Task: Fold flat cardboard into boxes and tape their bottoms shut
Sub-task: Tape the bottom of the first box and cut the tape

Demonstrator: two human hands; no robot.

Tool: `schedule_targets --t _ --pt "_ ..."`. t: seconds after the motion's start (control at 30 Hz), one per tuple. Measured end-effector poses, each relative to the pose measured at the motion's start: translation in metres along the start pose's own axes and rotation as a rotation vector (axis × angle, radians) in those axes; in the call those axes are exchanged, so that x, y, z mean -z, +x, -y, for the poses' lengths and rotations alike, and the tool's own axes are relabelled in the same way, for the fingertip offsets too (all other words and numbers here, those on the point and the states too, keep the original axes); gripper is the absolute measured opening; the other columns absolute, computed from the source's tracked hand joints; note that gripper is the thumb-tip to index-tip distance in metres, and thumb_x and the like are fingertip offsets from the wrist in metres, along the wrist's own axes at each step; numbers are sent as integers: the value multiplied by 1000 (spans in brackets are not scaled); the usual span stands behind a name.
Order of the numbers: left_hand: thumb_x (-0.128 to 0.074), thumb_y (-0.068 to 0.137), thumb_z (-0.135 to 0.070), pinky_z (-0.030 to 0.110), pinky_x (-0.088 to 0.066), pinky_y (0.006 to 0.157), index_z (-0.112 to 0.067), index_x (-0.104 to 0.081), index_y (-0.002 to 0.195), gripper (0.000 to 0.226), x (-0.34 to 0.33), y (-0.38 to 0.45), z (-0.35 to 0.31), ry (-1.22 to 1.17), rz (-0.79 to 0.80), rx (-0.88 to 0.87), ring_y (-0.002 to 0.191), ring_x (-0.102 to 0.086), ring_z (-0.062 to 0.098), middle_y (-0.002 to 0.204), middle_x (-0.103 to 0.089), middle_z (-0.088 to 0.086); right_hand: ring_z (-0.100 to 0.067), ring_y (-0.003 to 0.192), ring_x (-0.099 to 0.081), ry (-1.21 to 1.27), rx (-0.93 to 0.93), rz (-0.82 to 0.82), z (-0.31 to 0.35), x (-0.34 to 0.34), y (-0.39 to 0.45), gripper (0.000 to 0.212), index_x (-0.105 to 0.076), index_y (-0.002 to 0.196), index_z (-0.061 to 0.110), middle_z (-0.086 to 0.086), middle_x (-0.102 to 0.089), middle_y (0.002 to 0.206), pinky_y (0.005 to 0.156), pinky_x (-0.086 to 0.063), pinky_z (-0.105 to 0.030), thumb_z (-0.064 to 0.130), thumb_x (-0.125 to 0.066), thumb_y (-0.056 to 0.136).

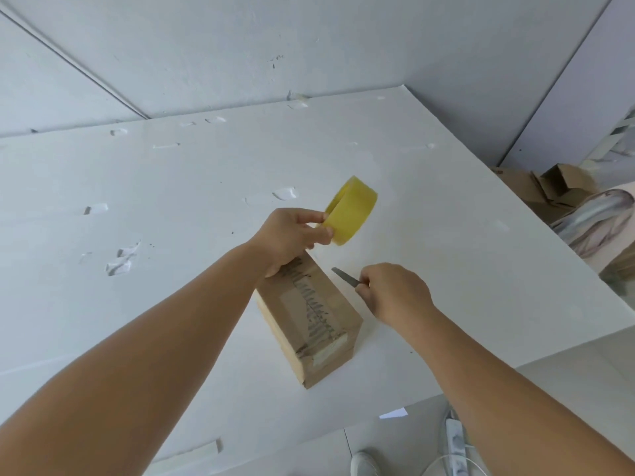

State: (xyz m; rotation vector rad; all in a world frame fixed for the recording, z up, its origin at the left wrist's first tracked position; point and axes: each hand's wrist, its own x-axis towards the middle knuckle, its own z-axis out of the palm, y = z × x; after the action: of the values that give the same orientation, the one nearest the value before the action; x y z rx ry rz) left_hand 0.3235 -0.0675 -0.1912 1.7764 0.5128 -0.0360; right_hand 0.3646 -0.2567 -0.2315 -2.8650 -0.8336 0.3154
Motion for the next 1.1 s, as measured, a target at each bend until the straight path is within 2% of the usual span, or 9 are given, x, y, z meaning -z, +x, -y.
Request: schedule_targets --t 0.2,0.27,0.37,0.43,0.5,0.63,0.77,0.9,1.1 --pt "-81 73 -25 21 -45 67 -31 -73 96 25 -6 0 -4 55 3 41 66 -53 9 65 -68 -11 -23 98 -54 159 -89 0 -11 -27 -3 37 -63 109 22 -1 -62 106 73 -45 -32 48 -42 94" --pt "-81 73 -26 20 -45 66 -30 -72 98 27 -7 0 -6 71 0 48 64 -53 8 64 -68 -12 -17 91 -58 516 -116 -32 -4 -16 -2 43 -65 95 22 4 -65 94 69 -44 -29 60 -47 86" --pt "-82 72 -26 20 -44 62 -29 -73 97 27 -10 -1 -7 102 -7 41 63 -54 8 67 -65 -6 -14 78 -62 1185 -168 229 19 5 -4 54 -68 86 17 3 -69 83 72 -51 -30 67 -59 67" --pt "-82 72 -25 18 -45 59 -28 -73 96 26 -12 -2 -9 116 -14 49 63 -58 8 72 -66 -3 -16 77 -65 1378 -181 362 30 9 -3 49 -68 88 13 -1 -70 83 69 -52 -29 58 -67 69" --pt "-81 73 -23 15 -46 54 -27 -73 96 25 -12 -3 -9 111 -21 57 60 -61 6 72 -69 -2 -19 73 -67 1477 -240 384 39 11 0 34 -67 88 10 -3 -70 82 64 -52 -28 42 -70 78" --pt "-81 73 -24 18 -45 59 -28 -73 95 23 -12 -3 -9 103 -16 57 67 -59 10 76 -69 -1 -26 76 -68 1538 -362 291 46 9 5 18 -67 85 6 -12 -71 84 77 -54 -39 23 -70 80" --pt "-78 77 -29 20 -43 62 -27 -72 104 28 -11 -1 -9 51 -68 57 68 -56 7 68 -70 -13 -26 68 -66 1473 -356 256 49 6 2 15 -68 76 7 -13 -70 78 67 -53 -37 21 -69 80" --pt "-78 77 -27 24 -43 72 -26 -73 102 25 -5 -2 -7 -114 -157 24 70 -54 11 72 -71 -11 -25 67 -66 1454 -362 247 51 8 3 17 -69 80 6 -14 -71 79 66 -54 -36 23 -69 81" --pt "-75 80 -24 15 -44 67 -31 -71 96 18 15 -25 -7 -251 -357 -149 63 -55 3 69 -70 -11 -20 59 -58 1441 -331 271 51 5 1 17 -61 74 10 -7 -64 70 55 -46 -27 25 -68 79"
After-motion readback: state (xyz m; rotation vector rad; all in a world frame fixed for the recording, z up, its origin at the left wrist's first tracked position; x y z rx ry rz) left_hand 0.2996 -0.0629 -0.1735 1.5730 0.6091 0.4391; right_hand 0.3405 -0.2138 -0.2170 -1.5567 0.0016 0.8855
